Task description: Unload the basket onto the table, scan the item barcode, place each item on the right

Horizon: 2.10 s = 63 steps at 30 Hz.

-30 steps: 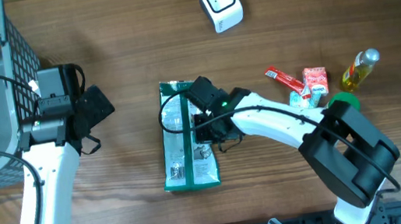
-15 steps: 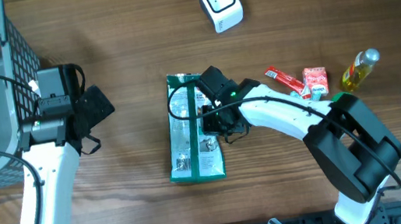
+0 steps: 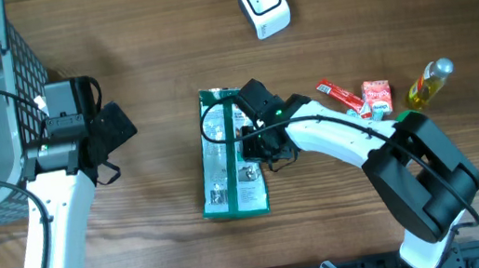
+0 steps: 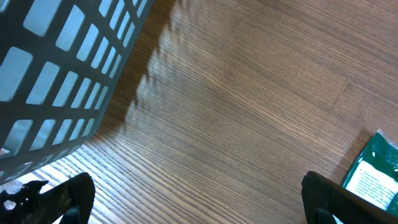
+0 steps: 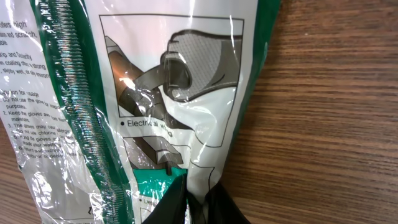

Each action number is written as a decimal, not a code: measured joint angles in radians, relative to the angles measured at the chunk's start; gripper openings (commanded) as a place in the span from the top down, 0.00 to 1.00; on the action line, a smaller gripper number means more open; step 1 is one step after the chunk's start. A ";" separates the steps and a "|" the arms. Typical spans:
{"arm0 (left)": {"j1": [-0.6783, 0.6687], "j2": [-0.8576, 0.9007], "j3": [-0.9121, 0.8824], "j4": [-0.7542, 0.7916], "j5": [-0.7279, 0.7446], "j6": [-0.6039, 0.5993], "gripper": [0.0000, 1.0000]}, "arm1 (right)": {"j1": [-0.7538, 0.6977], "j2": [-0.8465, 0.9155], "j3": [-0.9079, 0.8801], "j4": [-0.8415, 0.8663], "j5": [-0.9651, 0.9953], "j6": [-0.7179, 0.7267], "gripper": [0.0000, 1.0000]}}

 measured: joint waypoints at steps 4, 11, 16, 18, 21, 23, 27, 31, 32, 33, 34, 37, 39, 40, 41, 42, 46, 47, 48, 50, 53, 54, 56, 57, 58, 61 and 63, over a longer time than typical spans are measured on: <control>0.000 0.000 0.000 0.000 0.000 0.000 0.00 | 0.000 0.000 0.000 0.000 0.000 0.000 0.87; 0.000 0.000 0.000 0.000 0.000 0.000 0.00 | 0.000 0.000 0.000 -0.001 0.000 0.000 0.87; 0.000 0.000 0.000 0.000 0.000 0.000 0.00 | 0.000 0.000 0.000 -0.001 0.000 0.000 0.87; 0.000 0.000 0.000 0.000 0.000 0.000 0.00 | 0.000 0.000 0.000 -0.001 0.000 0.000 0.87; 0.000 0.000 0.000 0.000 0.000 0.000 0.00 | 0.000 0.000 0.000 -0.001 0.000 0.000 0.87; 0.000 0.000 0.000 0.000 0.000 0.000 0.00 | 0.000 0.000 0.000 -0.001 0.000 0.000 0.87; 0.000 0.000 0.000 0.000 0.000 0.000 0.00 | 0.000 0.000 0.000 -0.001 0.000 0.000 0.86; 0.000 0.000 0.000 0.000 0.000 0.000 0.00 | 0.000 0.000 0.000 0.000 0.000 0.000 0.87; 0.000 0.000 0.000 0.000 0.000 0.000 0.00 | 0.000 0.000 0.000 0.000 0.001 0.000 0.87; 0.000 0.000 0.000 0.000 0.000 0.000 0.00 | 0.000 0.000 0.000 0.000 0.002 0.000 0.87; 0.000 0.000 0.000 0.000 0.000 0.000 0.00 | 0.000 0.000 0.000 0.000 0.004 0.000 0.86; 0.000 0.000 0.000 0.000 0.000 0.000 0.00 | 0.000 0.000 0.000 0.000 0.004 0.000 0.86; 0.000 0.000 0.000 0.000 0.000 0.000 0.00 | 0.000 0.000 0.000 0.000 0.004 0.000 0.86; 0.000 0.000 0.000 0.001 0.001 0.000 0.00 | 0.000 0.000 0.000 0.000 0.004 0.000 0.86; 0.000 0.000 0.000 0.004 0.007 -0.002 0.00 | 0.000 0.000 0.000 0.000 0.004 0.000 0.86; 0.000 0.000 0.000 0.005 0.032 -0.004 0.00 | 0.000 0.000 0.000 0.000 0.004 0.000 0.86; 0.000 0.000 0.000 0.004 0.223 -0.007 0.00 | 0.000 0.000 0.000 0.000 0.004 0.000 0.86; 0.000 0.000 0.000 0.010 0.294 -0.008 0.38 | 0.000 0.000 0.000 0.000 0.004 0.000 0.86; 0.000 0.000 0.000 0.016 0.350 -0.008 0.96 | 0.000 0.000 0.000 0.000 0.004 0.000 0.85; 0.000 0.000 0.000 0.006 0.418 -0.011 0.96 | 0.000 0.000 0.000 0.000 0.004 0.000 0.85; -0.016 0.000 -0.011 -0.009 0.473 -0.011 0.96 | 0.000 0.000 0.000 0.000 0.004 0.000 0.83; -0.040 0.000 -0.038 -0.008 0.487 -0.011 0.96 | 0.000 0.000 0.000 0.000 0.004 0.000 0.82; -0.086 0.000 -0.105 -0.005 0.501 -0.014 0.96 | 0.000 0.000 0.000 0.001 0.004 -0.003 0.80; -0.106 0.003 -0.136 -0.007 0.505 -0.018 0.96 | 0.000 0.000 0.000 0.001 0.004 -0.004 0.79; -0.124 0.008 -0.163 -0.003 0.508 -0.025 0.96 | 0.000 0.000 0.000 0.001 0.004 -0.003 0.77; -0.175 0.035 -0.237 0.049 0.515 -0.040 0.96 | 0.000 -0.003 0.000 0.006 -0.005 -0.008 0.48; -0.204 0.063 -0.266 0.081 0.518 -0.057 0.96 | 0.002 -0.011 0.001 0.008 0.000 -0.013 0.48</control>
